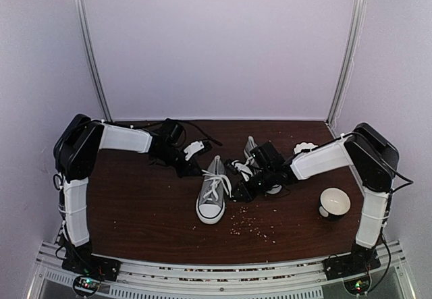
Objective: Tie the shoes
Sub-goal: Pull the loops with the shoelace from the shoe.
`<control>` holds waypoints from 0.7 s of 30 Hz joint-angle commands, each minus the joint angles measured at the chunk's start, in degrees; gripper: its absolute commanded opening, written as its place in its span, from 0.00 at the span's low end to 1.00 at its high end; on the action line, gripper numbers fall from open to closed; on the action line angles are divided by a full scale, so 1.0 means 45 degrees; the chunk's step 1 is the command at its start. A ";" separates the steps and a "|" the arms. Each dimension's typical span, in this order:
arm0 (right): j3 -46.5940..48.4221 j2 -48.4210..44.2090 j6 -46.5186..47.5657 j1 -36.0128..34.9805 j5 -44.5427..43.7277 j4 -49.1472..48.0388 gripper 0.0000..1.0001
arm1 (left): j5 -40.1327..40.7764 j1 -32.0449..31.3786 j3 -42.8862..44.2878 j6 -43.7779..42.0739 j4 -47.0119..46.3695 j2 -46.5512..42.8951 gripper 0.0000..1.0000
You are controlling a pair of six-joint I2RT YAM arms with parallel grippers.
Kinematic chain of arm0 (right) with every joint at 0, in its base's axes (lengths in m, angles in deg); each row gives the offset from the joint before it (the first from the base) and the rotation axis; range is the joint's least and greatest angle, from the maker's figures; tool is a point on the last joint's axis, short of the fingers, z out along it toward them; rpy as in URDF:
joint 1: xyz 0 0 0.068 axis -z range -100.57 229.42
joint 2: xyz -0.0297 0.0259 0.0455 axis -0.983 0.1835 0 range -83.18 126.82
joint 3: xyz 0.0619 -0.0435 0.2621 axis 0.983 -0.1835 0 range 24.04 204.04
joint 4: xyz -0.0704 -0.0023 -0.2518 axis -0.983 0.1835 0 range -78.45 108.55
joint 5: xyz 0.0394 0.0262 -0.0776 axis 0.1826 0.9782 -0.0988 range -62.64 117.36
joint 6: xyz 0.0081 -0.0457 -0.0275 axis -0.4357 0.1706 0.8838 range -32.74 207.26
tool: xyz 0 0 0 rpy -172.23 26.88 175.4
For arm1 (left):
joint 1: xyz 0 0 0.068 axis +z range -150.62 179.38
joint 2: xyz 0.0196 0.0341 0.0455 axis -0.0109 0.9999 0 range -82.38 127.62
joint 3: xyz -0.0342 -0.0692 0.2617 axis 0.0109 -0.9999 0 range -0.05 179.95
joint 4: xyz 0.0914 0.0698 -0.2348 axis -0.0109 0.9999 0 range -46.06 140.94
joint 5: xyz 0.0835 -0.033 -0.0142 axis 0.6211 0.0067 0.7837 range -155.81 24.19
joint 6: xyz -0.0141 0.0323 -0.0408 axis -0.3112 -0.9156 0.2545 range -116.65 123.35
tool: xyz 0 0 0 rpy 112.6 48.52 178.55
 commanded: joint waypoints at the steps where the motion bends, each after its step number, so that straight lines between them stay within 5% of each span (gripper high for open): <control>1: -0.0267 0.0259 0.0039 -0.0194 -0.0013 0.0723 0.00 | 0.1141 0.0544 -0.0655 0.0312 -0.0001 -0.0431 0.00; 21: 0.0541 0.0495 0.0046 0.0380 -0.0662 0.0784 0.00 | 0.0410 0.0298 -0.2723 0.2186 -0.0773 -0.1659 0.00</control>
